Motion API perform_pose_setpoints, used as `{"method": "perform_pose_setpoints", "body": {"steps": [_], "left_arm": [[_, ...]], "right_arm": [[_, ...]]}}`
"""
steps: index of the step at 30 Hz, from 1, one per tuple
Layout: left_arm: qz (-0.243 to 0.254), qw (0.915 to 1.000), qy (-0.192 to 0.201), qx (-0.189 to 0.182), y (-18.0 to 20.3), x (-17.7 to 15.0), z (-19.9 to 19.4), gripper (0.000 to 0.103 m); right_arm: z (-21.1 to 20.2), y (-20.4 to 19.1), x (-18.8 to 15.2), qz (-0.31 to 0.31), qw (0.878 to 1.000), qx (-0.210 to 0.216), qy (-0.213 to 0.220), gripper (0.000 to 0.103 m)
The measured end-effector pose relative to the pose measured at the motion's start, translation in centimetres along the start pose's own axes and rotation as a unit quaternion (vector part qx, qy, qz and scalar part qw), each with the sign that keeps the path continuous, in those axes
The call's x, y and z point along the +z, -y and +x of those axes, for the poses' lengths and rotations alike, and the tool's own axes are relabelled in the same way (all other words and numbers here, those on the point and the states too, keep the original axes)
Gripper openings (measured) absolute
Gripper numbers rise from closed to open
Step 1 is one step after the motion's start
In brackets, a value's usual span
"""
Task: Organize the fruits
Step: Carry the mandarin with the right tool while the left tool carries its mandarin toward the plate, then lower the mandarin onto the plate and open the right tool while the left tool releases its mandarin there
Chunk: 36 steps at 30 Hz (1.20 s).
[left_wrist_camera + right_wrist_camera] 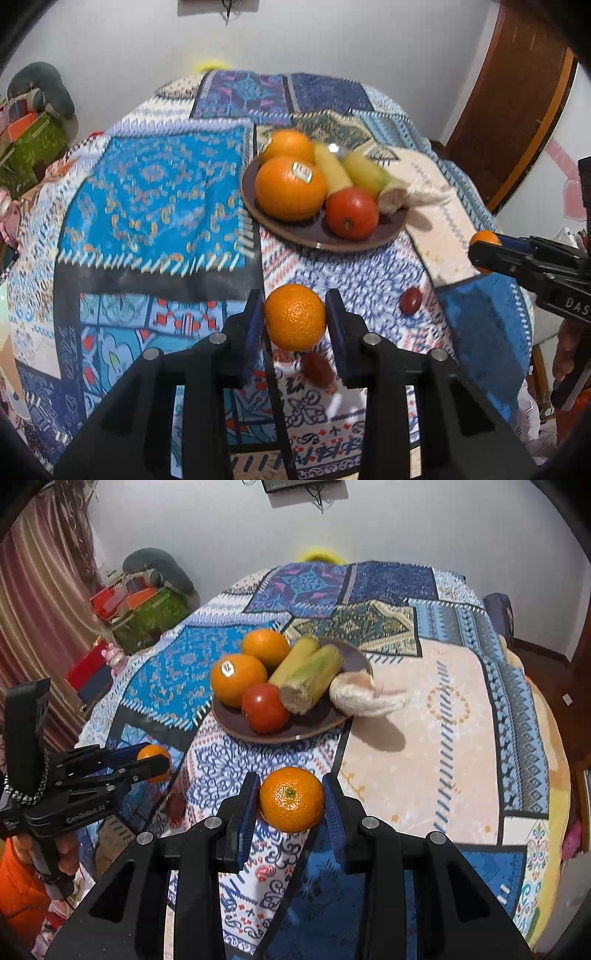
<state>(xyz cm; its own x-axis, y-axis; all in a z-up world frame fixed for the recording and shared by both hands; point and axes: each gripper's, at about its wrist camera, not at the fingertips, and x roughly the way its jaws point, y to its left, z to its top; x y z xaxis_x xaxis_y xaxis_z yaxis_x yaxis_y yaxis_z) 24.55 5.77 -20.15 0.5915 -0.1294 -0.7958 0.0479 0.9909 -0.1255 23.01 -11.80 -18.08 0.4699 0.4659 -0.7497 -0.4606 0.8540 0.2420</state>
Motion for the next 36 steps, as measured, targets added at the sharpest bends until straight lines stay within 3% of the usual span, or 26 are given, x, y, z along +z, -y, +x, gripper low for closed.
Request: {"method": "perform_pose_setpoints", "body": {"steps": [17,36], "left_arm": [[0.014,0.9975,0.068,-0.011,1.6,5.6,-1.8,0.034],[0.002,0.9961,0.085,-0.024,0.6,10.4,1.7,0.034]], "right_arm": [[-0.7,-0.2,5.4,-0.018,0.998,0.005,0.058,0.032],[3.9,-0.2,9.3,-0.037,0.997,0.009,0.063,0.032]]}}
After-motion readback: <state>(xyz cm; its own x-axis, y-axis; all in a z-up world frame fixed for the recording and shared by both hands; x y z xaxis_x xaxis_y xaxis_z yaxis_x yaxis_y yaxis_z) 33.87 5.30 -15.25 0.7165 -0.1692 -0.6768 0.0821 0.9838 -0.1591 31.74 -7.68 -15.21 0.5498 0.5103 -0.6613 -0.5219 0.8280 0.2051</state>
